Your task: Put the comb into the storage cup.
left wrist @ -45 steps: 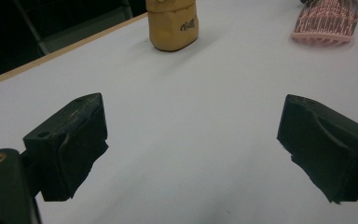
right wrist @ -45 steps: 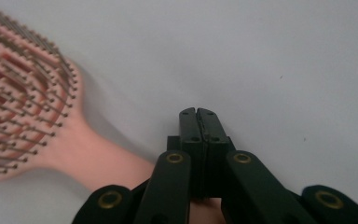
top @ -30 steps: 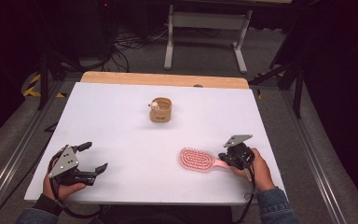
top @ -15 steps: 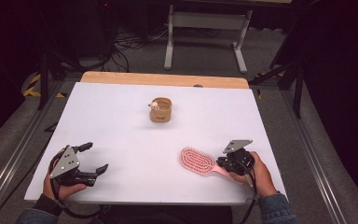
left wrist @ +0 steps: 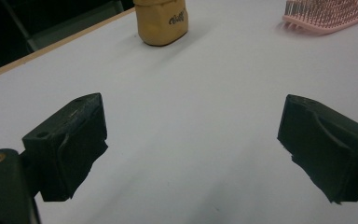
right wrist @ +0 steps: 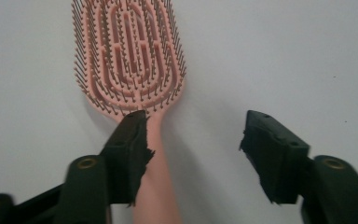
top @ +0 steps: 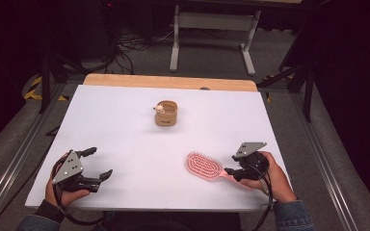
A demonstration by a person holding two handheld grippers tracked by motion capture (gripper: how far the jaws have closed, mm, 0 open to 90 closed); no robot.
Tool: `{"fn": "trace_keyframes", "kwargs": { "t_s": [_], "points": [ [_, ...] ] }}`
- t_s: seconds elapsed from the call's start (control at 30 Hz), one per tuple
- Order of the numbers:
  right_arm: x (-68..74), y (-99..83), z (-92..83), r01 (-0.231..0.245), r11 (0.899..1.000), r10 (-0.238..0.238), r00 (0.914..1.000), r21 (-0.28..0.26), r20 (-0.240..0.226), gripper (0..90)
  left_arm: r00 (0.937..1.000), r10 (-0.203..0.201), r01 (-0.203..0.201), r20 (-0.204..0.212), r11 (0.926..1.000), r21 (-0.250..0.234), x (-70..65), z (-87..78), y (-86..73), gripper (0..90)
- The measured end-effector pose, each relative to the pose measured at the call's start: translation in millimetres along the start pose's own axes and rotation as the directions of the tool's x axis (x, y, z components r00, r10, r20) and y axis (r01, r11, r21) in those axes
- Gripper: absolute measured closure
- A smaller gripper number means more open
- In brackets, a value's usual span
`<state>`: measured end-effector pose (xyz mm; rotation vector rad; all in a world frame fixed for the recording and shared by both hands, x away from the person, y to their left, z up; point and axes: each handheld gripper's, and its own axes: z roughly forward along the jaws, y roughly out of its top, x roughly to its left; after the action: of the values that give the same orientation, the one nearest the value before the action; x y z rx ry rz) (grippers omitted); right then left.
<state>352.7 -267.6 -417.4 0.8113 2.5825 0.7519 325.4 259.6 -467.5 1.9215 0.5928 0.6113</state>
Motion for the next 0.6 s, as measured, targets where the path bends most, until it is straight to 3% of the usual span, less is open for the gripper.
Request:
{"fn": "trace_keyframes", "kwargs": {
  "t_s": [0.07,0.1,0.17,0.33,0.6],
  "points": [
    [0.8,0.6,0.3,0.002,1.0,-0.002,1.0,0.015,-0.009,30.2,1.0,-0.002,0.002,0.002,1.0,0.0,0.0,0.5,-0.1,8.9],
    [0.8,0.6,0.3,0.002,1.0,-0.002,1.0,0.015,-0.009,30.2,1.0,-0.002,0.002,0.002,1.0,0.0,0.0,0.5,-0.1,8.9],
    [3.8,2.5,3.9,0.021,0.998,-0.02,0.9998,0.058,-0.004,15.4,1.0,-0.001,0.001,0.003,1.0,0.004,-0.3,1.0,-0.2,8.9],
    [5.7,3.9,10.8,0.029,0.994,-0.025,0.9991,0.105,-0.033,11.0,1.0,0.003,-0.003,0.006,1.0,0.007,0.0,1.7,-0.4,8.7],
    [7.7,7.3,26.2,0.057,0.978,-0.043,0.9964,0.203,-0.074,7.4,0.9999,0.005,-0.006,0.014,0.9999,0.015,-1.0,3.4,-0.6,8.0]
  ]
}}
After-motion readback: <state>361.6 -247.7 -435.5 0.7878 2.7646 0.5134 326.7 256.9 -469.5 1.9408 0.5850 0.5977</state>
